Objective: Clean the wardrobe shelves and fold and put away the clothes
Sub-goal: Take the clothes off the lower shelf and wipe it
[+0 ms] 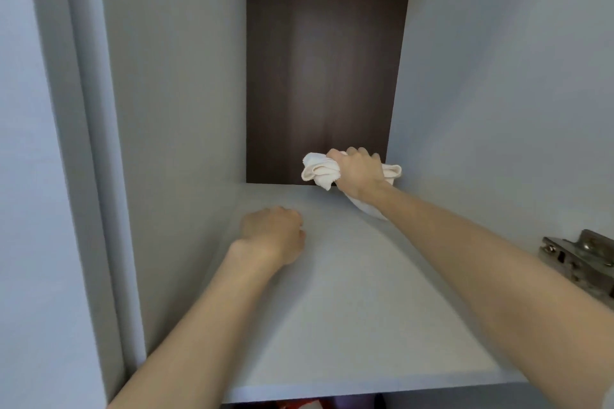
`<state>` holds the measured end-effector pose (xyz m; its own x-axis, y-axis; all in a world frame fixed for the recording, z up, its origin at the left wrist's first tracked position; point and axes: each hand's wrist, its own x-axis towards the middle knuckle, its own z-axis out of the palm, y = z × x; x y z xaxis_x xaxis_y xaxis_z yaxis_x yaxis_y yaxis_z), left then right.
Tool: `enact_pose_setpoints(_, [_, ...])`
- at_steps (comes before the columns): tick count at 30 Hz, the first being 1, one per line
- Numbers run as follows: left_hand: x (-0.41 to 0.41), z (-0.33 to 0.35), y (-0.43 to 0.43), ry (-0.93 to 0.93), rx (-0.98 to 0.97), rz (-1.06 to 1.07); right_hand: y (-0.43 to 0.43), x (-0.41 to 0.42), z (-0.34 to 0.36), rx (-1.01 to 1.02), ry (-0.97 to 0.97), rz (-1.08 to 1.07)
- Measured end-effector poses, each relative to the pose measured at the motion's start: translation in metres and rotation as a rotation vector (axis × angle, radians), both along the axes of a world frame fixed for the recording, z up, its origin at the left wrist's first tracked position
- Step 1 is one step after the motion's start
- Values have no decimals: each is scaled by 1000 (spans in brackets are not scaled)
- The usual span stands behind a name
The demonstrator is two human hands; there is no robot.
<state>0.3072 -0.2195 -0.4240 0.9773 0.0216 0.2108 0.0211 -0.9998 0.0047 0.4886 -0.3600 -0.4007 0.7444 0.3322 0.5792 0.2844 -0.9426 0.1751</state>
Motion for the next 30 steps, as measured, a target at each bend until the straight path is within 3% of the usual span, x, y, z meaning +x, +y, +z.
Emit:
enact_pose_setpoints(3, [3,-4,5,-31,26,26,17,28,-1,23,106,-2])
enact_pose_setpoints(8, [9,-12,3,-68,102,63,33,47,-7,168,590,43])
enact_pose_setpoints(12, [13,-17,2,-89,110,74,36,51,-3,203,782,107])
enact_pose_setpoints(19, [13,-17,5,-99,63,79,38,46,-9,196,828,66])
enact_pose_setpoints(30, [4,-12,8,57,-10,60,17,-59,1,134,830,149])
